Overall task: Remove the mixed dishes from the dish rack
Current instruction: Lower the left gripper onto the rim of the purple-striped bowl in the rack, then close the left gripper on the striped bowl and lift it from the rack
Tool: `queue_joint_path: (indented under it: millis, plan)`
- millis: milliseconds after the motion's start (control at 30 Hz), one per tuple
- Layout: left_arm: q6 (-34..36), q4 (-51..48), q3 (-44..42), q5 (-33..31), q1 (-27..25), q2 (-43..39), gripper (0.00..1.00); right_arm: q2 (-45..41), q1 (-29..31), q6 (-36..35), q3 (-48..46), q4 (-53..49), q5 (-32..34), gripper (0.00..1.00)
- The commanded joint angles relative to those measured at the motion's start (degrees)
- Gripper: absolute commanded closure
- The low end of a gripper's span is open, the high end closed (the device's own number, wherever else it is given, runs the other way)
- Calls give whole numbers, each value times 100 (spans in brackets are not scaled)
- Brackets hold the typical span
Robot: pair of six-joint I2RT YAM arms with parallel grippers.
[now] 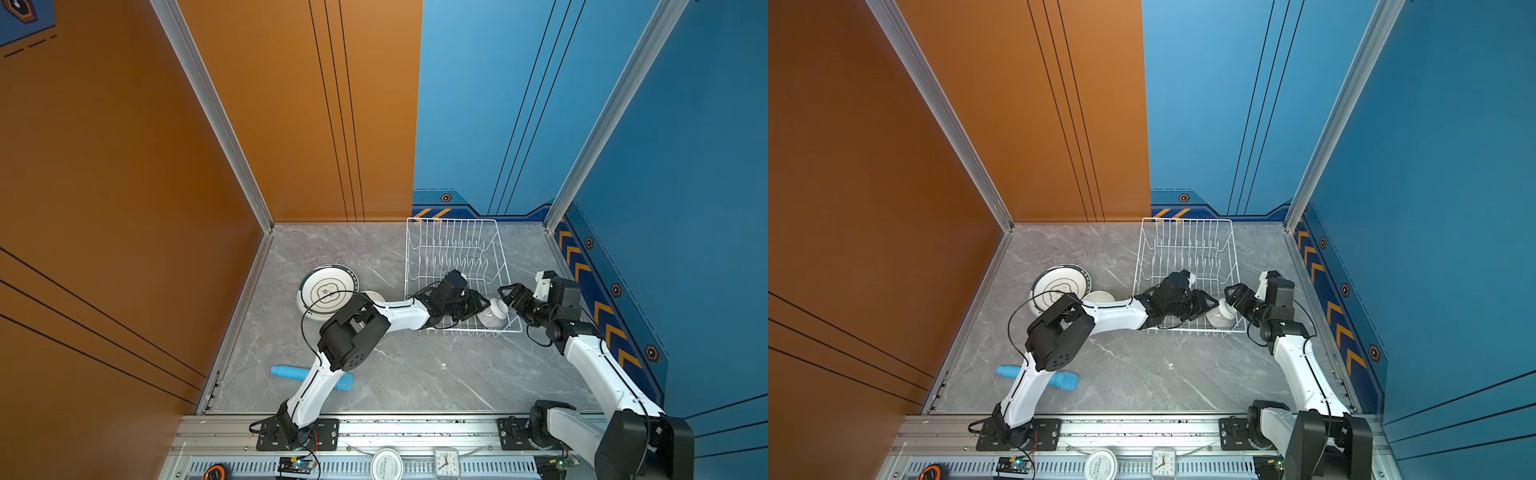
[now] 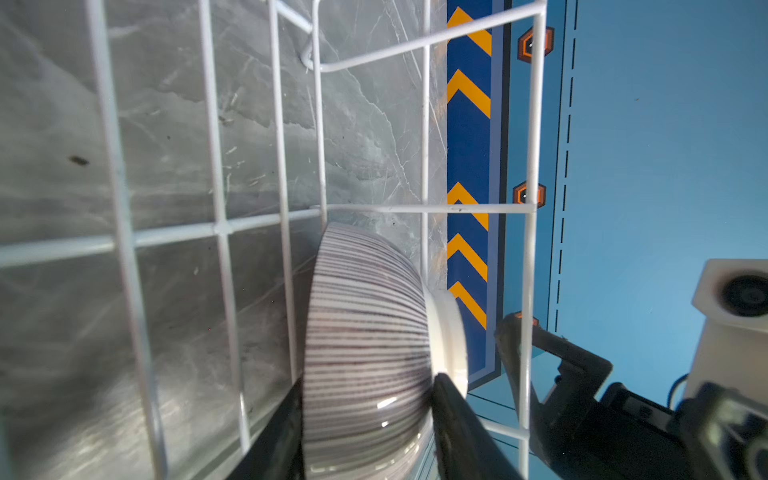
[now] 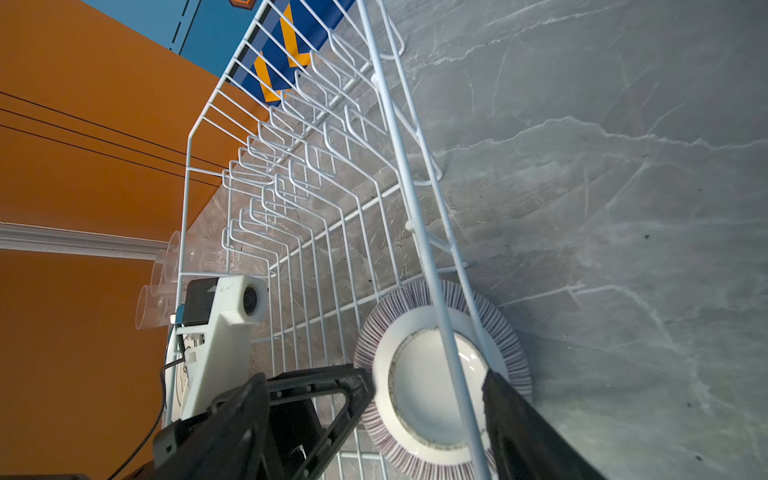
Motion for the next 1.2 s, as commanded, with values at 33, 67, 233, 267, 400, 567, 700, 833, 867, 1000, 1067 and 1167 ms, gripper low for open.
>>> queue_joint_path:
  millis: [33,67,233,267,400,567,700,833,867,1000,1067,1167]
  plan:
    - [-131,620,166,210,-117,-49,59,43,22,54,-61,154,-50,19]
    - [-109,621,171,208,-96,-75,60,36,22,50,-66,149,-42,18]
    - [-60,612,291,279,-56,-17,63,36,22,66,-57,145,-41,18]
    - [-73,611,327,306,-55,21,65,36,26,72,-49,140,-41,18]
    - [-124,611,415,350,-55,103,79,48,22,96,-35,167,-54,19]
    - [53,408,531,344,-67,42,89,49,29,108,-31,157,-41,18]
    - [303,67,628,364,-74,16,89,71,22,121,-29,162,-23,18]
    - [531,-294,720,407,-65,57,90,63,22,130,-29,165,-19,18]
    - [548,-319,704,410,-58,53,93,62,22,134,-31,161,-15,19]
    - [628,-361,672,390,-23,-36,100,44,26,146,-42,165,-15,18]
    - [942,-652,782,322,2,-190,100,35,22,160,-29,166,-15,18]
    - [1614,-1386,1025,125,17,-456,100,20,28,159,-31,179,-15,18]
